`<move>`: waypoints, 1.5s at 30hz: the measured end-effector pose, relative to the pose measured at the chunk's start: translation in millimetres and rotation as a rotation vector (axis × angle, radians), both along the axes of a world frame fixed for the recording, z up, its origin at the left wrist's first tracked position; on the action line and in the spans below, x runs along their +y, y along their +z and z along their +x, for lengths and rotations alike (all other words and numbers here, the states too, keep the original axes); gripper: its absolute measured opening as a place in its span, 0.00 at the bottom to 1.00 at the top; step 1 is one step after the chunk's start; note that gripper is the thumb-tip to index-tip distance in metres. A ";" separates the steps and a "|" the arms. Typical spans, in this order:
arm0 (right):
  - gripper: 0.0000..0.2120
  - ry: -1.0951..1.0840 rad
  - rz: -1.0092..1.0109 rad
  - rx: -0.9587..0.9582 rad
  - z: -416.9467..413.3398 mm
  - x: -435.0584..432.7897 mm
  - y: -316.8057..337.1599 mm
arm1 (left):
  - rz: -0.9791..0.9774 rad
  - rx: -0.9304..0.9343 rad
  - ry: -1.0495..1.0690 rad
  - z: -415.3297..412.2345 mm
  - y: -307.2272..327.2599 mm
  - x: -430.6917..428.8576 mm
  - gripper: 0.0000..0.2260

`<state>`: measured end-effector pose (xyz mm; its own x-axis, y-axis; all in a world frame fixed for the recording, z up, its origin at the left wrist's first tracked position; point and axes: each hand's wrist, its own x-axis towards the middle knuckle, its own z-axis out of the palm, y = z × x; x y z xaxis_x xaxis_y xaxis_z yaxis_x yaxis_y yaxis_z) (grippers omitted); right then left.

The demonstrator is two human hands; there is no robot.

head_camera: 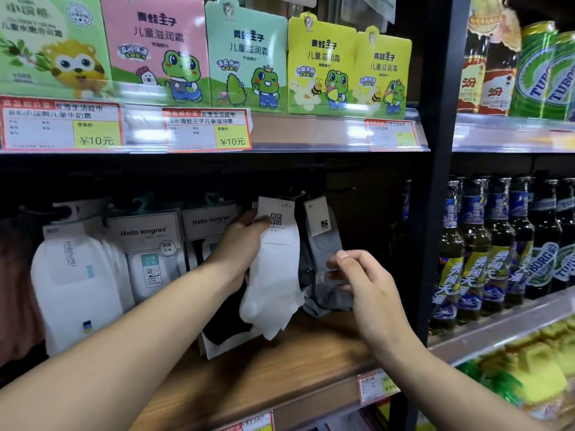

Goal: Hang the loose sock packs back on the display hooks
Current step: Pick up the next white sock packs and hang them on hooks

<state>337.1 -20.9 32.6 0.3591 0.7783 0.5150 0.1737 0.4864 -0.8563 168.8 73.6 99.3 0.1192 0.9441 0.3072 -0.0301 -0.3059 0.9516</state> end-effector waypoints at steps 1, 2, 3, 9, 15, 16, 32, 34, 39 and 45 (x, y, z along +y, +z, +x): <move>0.12 -0.003 -0.001 -0.003 -0.2 0.1 1.1 | 0.005 -0.008 -0.001 -1.8 -0.1 1.3 0.11; 0.12 -0.005 -0.002 -0.006 -0.6 0.0 1.9 | 0.008 -0.018 -0.004 -3.7 -0.2 2.4 0.12; 0.12 -0.006 0.000 -0.008 -0.9 -0.1 2.6 | 0.012 -0.025 -0.006 -5.2 -0.2 3.1 0.12; 0.12 -0.006 0.007 -0.015 -0.5 -3.4 3.5 | 0.019 -0.050 0.011 -5.4 -2.7 3.3 0.10; 0.13 -0.003 0.003 -0.032 0.2 -8.0 3.5 | -0.001 -0.055 0.006 -6.5 -9.8 7.7 0.09; 0.14 -0.002 0.002 -0.033 0.3 -8.9 3.2 | -0.002 -0.055 0.004 -6.8 -10.8 8.1 0.09; 0.16 0.020 -0.015 -0.078 -5.6 -16.6 1.7 | 0.004 0.075 0.001 -6.8 -21.8 11.0 0.13; 0.17 0.032 -0.005 -0.084 -7.5 -17.1 -0.5 | 0.017 0.094 0.016 -6.3 -22.5 13.0 0.12; 0.17 0.057 0.015 -0.075 -12.7 -18.7 -6.6 | 0.054 0.217 0.064 -9.2 -25.7 13.9 0.10; 0.18 0.087 -0.017 -0.068 -17.2 -14.2 -13.4 | 0.082 0.439 0.124 -20.8 -42.2 15.6 0.17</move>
